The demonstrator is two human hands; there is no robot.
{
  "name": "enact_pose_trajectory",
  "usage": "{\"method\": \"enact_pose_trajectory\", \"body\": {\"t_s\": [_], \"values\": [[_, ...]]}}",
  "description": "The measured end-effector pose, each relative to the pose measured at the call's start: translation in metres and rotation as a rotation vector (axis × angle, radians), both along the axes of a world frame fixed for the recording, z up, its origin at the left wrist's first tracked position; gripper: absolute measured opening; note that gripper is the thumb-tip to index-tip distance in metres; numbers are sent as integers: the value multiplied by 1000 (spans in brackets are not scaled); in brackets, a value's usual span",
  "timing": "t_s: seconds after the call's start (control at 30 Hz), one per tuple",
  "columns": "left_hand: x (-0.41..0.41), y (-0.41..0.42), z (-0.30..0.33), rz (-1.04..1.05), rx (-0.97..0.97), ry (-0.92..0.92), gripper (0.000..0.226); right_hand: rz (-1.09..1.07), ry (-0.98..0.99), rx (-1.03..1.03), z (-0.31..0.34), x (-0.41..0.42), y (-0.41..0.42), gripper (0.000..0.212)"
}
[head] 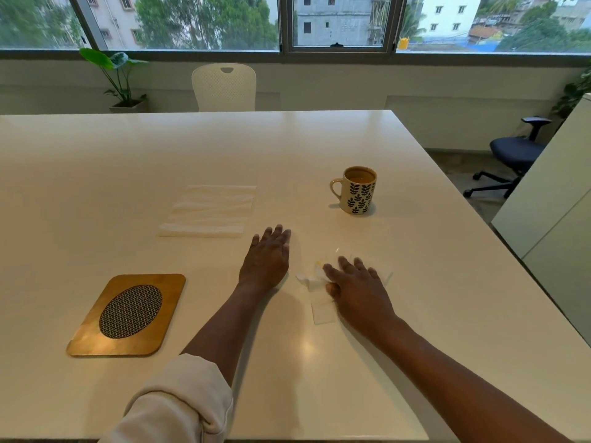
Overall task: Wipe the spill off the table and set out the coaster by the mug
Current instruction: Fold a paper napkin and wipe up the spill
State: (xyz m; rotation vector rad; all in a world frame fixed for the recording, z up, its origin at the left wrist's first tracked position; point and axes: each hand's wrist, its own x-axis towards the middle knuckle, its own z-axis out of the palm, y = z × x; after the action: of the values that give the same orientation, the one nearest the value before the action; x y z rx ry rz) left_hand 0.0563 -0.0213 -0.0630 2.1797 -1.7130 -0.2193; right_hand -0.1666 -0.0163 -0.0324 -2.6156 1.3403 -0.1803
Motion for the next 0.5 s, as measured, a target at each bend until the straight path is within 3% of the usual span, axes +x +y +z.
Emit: {"method": "enact_pose_trajectory", "body": {"t_s": [0.27, 0.5], "values": [[-1, 0, 0, 9, 7, 1, 51, 80, -54, -5, -13, -37, -4, 52], [-1, -1, 1, 11, 21, -12, 51, -212, 12, 98, -13, -38, -36, 64]]}}
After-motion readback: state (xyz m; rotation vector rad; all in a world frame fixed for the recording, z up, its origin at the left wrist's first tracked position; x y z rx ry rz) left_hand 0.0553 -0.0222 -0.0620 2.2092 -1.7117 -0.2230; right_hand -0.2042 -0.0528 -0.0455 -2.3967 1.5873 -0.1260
